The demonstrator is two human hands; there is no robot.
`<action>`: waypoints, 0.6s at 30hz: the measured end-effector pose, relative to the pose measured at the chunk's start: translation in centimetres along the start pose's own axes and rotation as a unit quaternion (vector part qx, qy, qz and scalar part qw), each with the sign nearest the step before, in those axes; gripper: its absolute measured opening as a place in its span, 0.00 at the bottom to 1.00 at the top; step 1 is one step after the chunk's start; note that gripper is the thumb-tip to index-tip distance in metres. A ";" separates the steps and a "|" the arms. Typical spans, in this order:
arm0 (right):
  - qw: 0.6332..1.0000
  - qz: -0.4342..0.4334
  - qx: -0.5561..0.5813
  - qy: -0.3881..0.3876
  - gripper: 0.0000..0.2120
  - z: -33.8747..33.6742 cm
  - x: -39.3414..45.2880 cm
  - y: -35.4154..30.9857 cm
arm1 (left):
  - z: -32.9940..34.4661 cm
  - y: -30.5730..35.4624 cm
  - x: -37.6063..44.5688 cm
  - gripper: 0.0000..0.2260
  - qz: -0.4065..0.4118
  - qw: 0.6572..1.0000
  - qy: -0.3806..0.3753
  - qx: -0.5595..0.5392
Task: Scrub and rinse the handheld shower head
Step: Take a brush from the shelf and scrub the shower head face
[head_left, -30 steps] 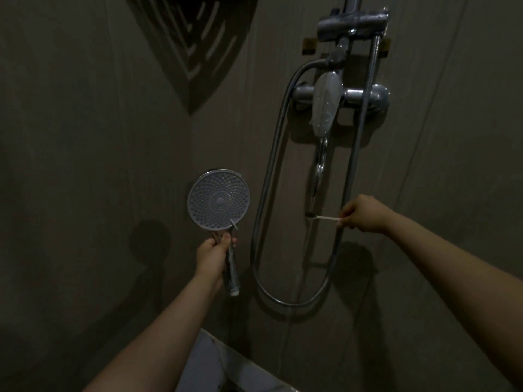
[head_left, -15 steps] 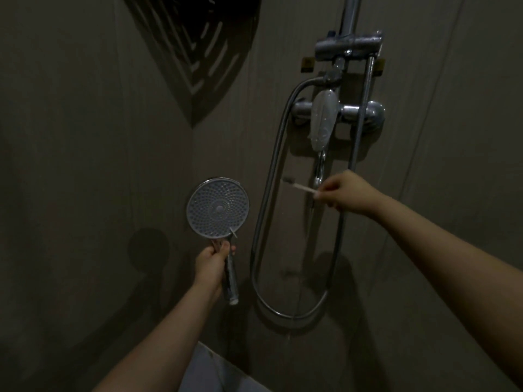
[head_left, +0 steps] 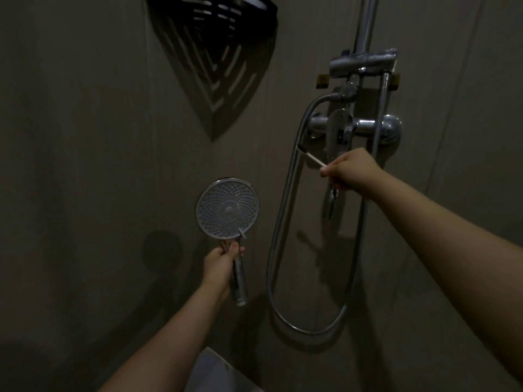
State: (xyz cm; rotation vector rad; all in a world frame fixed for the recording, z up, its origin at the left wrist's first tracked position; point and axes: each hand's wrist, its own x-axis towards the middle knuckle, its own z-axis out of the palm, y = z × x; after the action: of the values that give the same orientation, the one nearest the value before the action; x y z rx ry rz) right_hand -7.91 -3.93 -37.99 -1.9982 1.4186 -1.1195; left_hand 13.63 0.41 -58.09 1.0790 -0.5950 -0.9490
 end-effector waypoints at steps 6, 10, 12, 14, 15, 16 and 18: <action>0.998 0.019 0.066 -0.009 0.06 1.6 -0.7 -1.0 | -0.1 3.2 -0.1 0.10 0.024 1.000 0.010 0.005; 0.997 -0.045 0.035 -0.050 0.08 3.4 -0.3 -3.5 | 0.4 7.6 -0.2 0.08 -0.012 1.000 0.013 -0.010; 0.992 -0.095 -0.058 -0.060 0.07 3.5 0.1 -5.9 | 0.8 11.0 -0.4 0.07 -0.025 0.999 0.023 -0.022; 0.988 -0.097 -0.081 -0.084 0.08 2.6 0.8 -9.0 | 1.4 15.1 -1.2 0.07 -0.034 0.998 0.029 -0.035; 0.988 -0.090 -0.082 -0.095 0.09 1.8 1.3 -10.8 | 1.7 17.5 -1.7 0.06 -0.037 0.998 0.031 -0.042; 0.987 -0.091 -0.086 -0.103 0.09 0.9 1.9 -12.8 | 2.0 19.9 -2.3 0.06 -0.041 0.998 0.034 -0.046; 0.986 -0.096 -0.070 -0.121 0.09 -1.1 3.0 -17.0 | 2.5 25.0 -3.5 0.06 -0.048 0.997 0.037 -0.044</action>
State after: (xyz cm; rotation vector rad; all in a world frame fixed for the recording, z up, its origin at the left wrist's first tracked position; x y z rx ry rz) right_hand 1.21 -0.23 -23.73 -2.3218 1.2295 -0.8356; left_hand 18.65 6.29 -33.88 1.0659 -0.4397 -1.0048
